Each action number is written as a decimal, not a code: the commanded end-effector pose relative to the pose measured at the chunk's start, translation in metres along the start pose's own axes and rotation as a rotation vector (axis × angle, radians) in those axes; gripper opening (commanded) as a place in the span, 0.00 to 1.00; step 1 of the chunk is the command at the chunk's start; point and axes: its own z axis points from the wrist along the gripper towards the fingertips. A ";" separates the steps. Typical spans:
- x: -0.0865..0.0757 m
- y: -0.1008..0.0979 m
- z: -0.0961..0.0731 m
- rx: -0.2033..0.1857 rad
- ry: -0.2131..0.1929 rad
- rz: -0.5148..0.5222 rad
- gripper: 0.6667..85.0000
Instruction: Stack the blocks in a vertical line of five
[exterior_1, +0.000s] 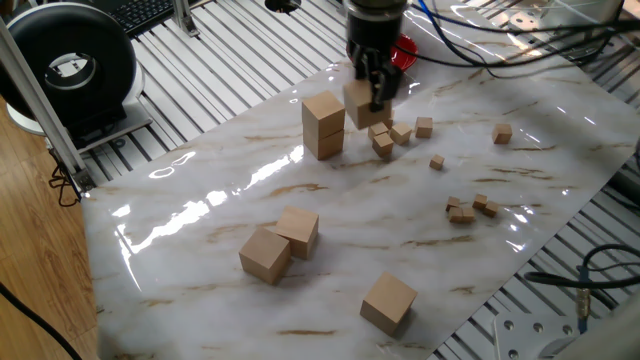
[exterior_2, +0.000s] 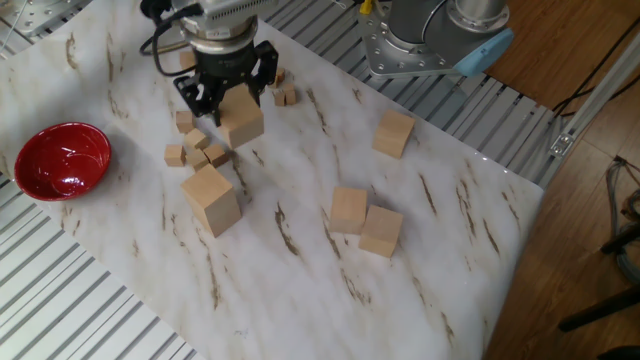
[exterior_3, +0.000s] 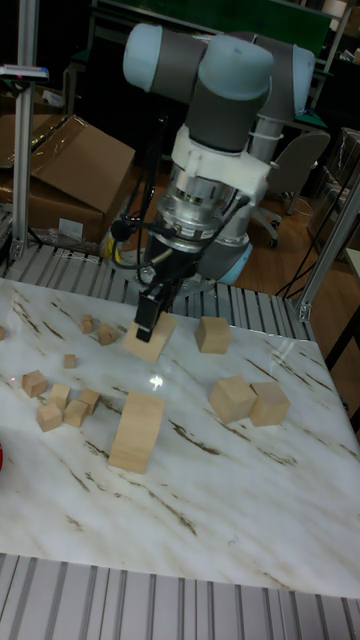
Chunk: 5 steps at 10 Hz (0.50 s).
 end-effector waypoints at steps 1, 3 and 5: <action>-0.019 -0.031 0.006 0.011 0.006 -0.052 0.40; -0.024 -0.053 0.021 0.030 0.010 -0.089 0.40; -0.031 -0.063 0.029 0.033 0.005 -0.122 0.40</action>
